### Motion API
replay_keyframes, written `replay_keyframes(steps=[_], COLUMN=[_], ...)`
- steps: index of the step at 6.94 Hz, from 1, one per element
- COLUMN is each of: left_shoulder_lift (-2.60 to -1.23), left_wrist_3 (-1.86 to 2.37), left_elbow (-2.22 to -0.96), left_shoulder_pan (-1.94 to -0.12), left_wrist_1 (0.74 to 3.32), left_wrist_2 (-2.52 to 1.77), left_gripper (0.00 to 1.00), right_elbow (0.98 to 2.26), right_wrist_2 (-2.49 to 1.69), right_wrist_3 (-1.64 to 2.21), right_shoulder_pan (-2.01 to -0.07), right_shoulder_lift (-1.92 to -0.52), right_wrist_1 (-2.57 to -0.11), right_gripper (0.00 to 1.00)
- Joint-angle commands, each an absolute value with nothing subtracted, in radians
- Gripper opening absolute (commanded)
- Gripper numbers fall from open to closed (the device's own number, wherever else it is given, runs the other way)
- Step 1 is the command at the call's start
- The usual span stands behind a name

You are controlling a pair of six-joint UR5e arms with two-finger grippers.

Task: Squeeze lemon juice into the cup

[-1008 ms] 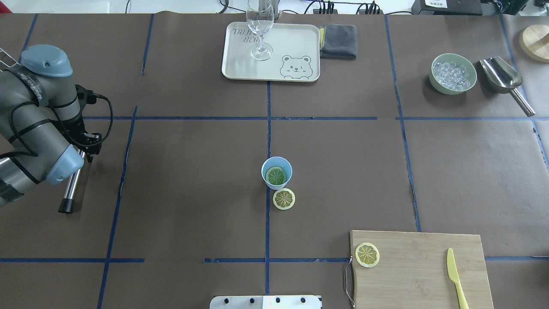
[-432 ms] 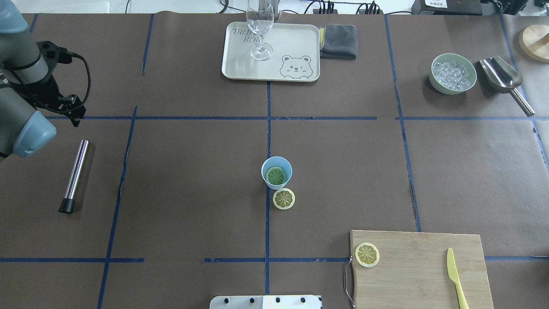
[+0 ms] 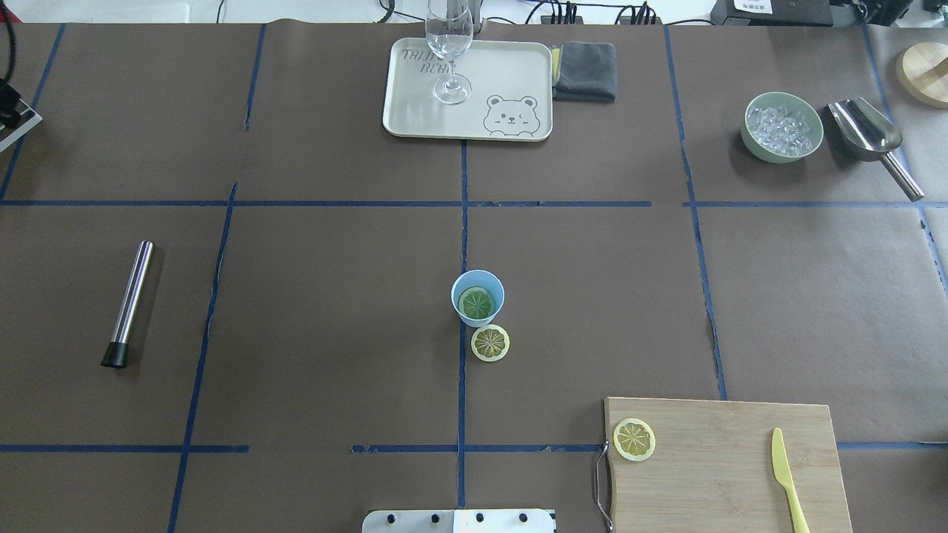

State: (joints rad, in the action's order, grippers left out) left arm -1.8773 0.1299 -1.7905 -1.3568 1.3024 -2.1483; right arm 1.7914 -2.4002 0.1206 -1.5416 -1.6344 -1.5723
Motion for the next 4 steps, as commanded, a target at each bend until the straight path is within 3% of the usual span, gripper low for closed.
replay_keyframes(steps=[1,4], left_shoulder_lift=[-1.797,-1.621], left_wrist_3=[-0.148,-0.222], left_elbow=[-1.793,-1.680], left_shoulder_pan=[-1.539,-1.612], left_wrist_1=[1.328,1.556], left_wrist_2=[-2.160,-2.279], left_gripper=[1.00,1.00], right_elbow=[1.790,1.746], right_wrist_2=[-2.398,-2.396], right_wrist_3=[0.118,0.118], right_shoulder_pan=[-1.542,-1.542], right_shoulder_lift=[-1.644,-1.637], right_wrist_1=[-1.572,-1.572], right_gripper=[1.00,1.00])
